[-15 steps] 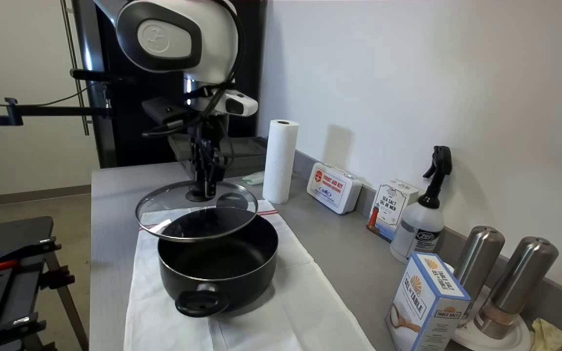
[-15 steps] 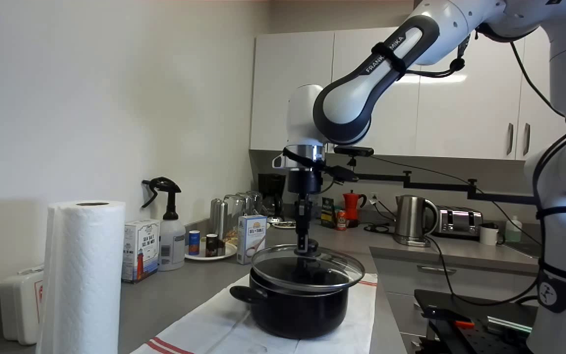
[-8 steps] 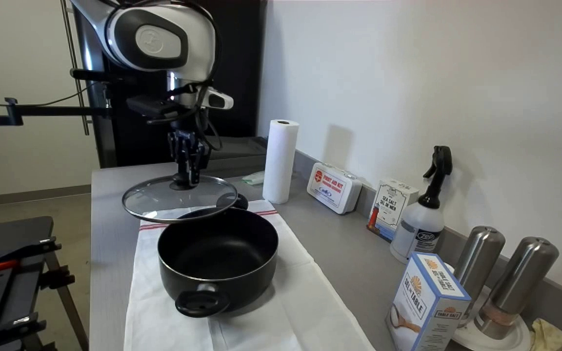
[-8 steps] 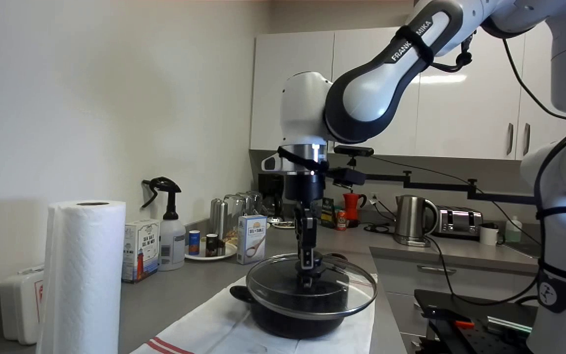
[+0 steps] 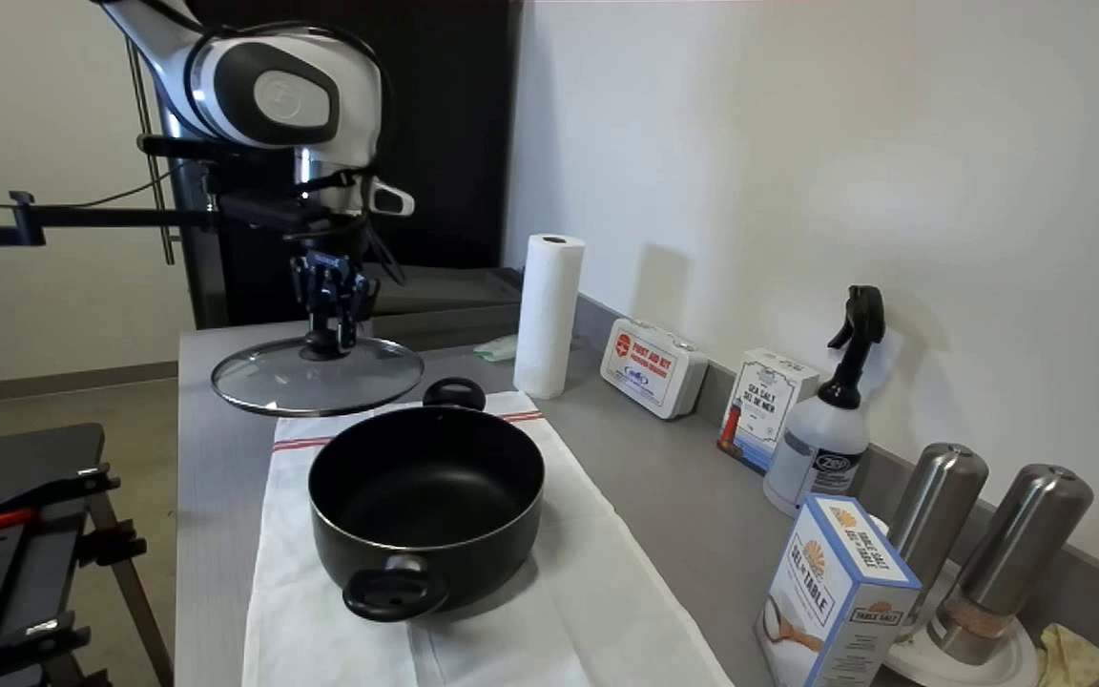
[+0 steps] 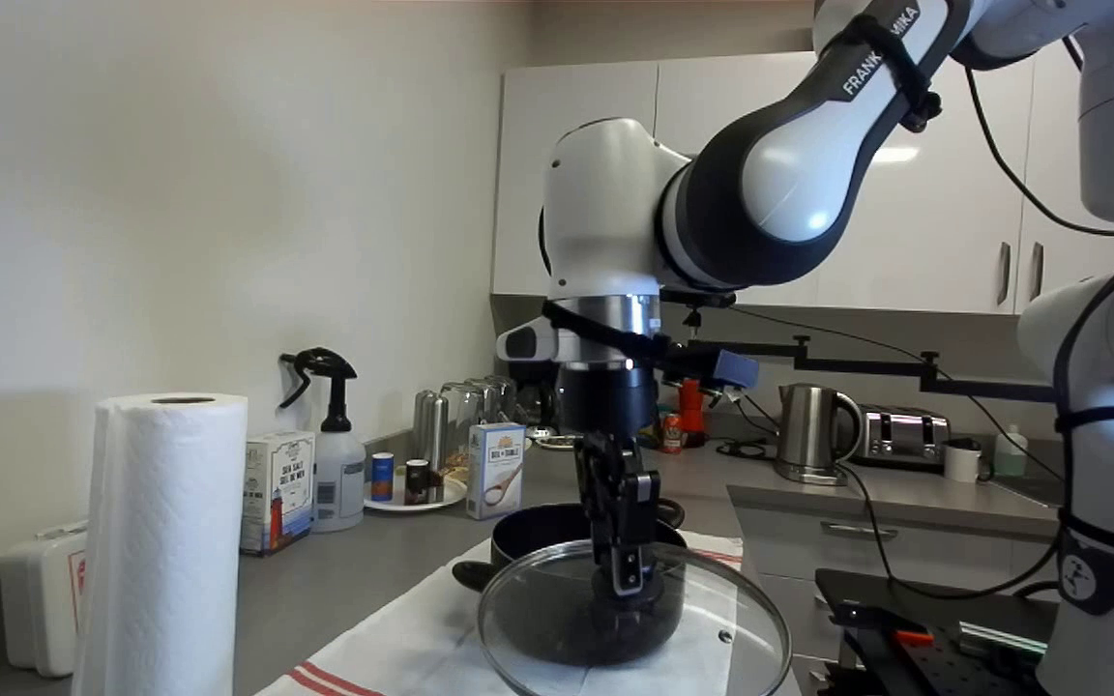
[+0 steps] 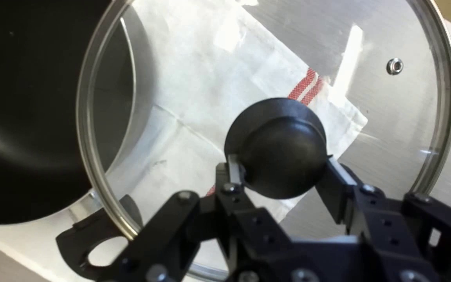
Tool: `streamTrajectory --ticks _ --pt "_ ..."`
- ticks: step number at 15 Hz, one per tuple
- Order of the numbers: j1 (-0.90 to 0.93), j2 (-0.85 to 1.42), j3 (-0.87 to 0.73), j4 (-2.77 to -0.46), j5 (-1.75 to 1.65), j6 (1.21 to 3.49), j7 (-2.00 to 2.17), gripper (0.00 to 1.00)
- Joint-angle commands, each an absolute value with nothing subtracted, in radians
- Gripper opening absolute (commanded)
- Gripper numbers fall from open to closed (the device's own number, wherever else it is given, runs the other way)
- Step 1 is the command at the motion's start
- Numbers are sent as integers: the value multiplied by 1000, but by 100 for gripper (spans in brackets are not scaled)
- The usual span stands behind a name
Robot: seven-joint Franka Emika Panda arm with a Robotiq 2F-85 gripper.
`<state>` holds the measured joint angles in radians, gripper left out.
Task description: Remove the glass lid from the top of the black pot.
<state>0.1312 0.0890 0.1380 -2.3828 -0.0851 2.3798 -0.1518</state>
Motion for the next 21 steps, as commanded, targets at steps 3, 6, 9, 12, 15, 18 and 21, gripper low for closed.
streamTrajectory --ticks 3,6,9,12,15,18,21 --pt "155 144 163 -2354 -92 2380 -169 24" --pt "160 177 170 -2340 -95 2397 -170 24" --pt "158 213 174 -2319 -91 2419 -181 24" --pt "151 256 173 -2299 -84 2464 -195 24" --pt "139 303 176 -2279 -71 2513 -220 24" --pt "131 361 176 -2260 -75 2571 -234 24" --pt "129 421 166 -2245 -98 2629 -234 24"
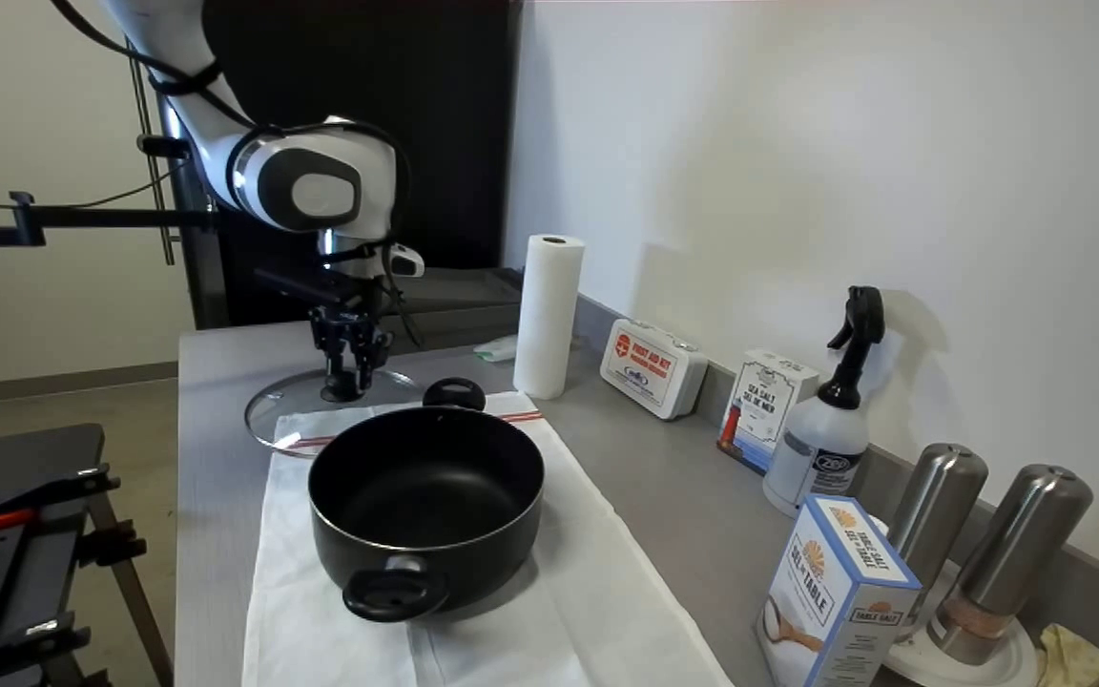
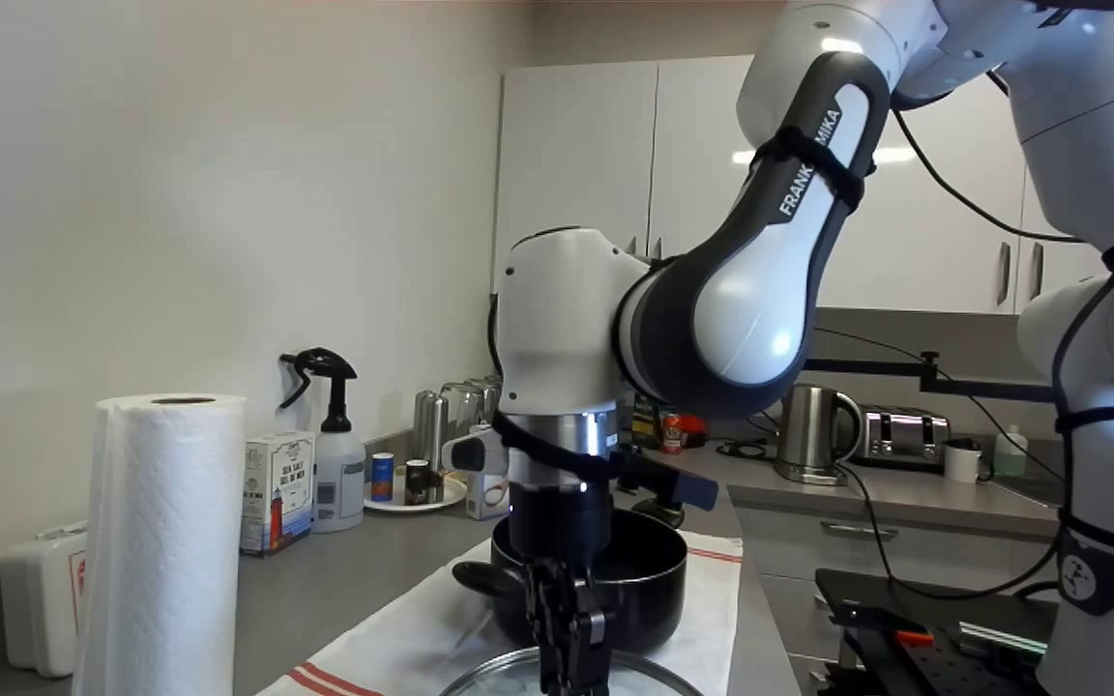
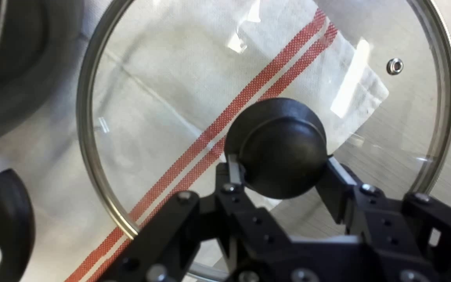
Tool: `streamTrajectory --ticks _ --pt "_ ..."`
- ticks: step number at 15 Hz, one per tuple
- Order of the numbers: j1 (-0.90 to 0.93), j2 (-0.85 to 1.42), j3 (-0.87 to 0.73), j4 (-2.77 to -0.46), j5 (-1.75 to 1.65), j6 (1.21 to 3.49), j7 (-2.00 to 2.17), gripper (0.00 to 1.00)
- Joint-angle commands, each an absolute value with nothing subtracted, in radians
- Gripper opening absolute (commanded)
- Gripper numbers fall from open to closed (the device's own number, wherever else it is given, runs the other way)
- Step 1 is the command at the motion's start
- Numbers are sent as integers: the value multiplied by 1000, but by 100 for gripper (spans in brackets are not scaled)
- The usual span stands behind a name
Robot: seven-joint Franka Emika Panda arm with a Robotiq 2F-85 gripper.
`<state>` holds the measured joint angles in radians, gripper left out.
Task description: Remove the glass lid from the top of the black pot.
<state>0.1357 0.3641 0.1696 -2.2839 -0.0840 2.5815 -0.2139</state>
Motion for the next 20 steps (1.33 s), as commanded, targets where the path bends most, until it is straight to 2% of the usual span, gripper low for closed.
streamTrajectory --ticks 1,11,12,13,16,20 --pt "129 440 162 -2240 -103 2643 -233 24" --pt "120 487 167 -2221 -128 2665 -260 24" --pt "117 482 169 -2224 -124 2662 -265 74" --pt "113 478 172 -2226 -121 2659 -271 76" --pt "97 439 190 -2242 -104 2630 -299 96" --pt "55 334 235 -2282 -59 2584 -354 100"
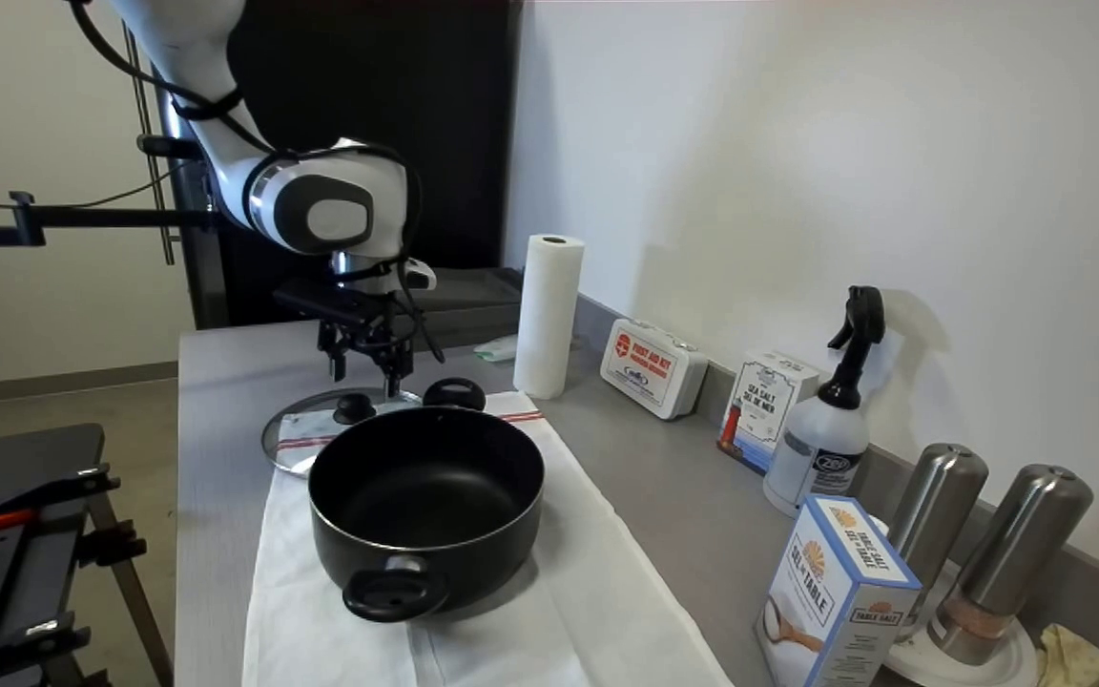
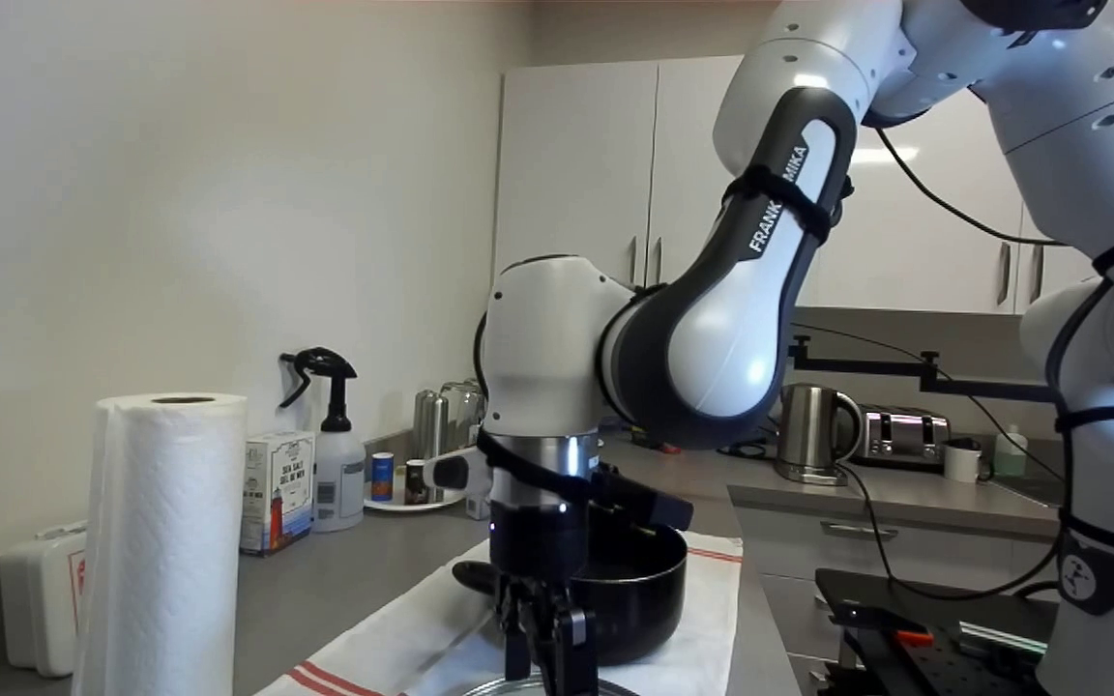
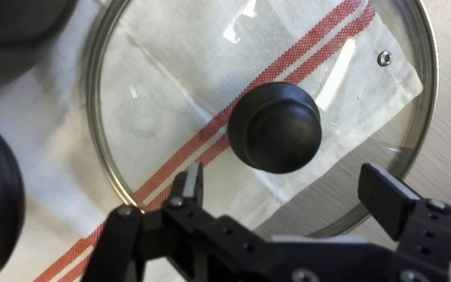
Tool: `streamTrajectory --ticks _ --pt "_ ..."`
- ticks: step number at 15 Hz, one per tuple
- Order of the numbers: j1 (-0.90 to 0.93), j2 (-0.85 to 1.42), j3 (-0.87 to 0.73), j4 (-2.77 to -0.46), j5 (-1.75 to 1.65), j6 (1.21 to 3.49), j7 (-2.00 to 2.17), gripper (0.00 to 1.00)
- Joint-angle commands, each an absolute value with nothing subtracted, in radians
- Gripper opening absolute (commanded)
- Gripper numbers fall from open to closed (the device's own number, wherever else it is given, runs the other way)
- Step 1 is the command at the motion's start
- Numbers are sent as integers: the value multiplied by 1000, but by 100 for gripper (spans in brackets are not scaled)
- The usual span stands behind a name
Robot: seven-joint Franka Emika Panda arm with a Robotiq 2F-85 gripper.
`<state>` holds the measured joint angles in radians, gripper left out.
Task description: Remove the glass lid from the top of the black pot.
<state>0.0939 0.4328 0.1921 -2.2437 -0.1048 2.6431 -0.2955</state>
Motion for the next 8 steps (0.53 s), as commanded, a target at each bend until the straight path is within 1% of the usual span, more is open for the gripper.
streamTrajectory --ticks 1,4,8 --pt "45 299 246 -2294 -42 2564 -372 100" --pt "11 174 274 -2336 44 2493 -471 100" --pt "7 24 243 -2386 172 2419 -609 100"
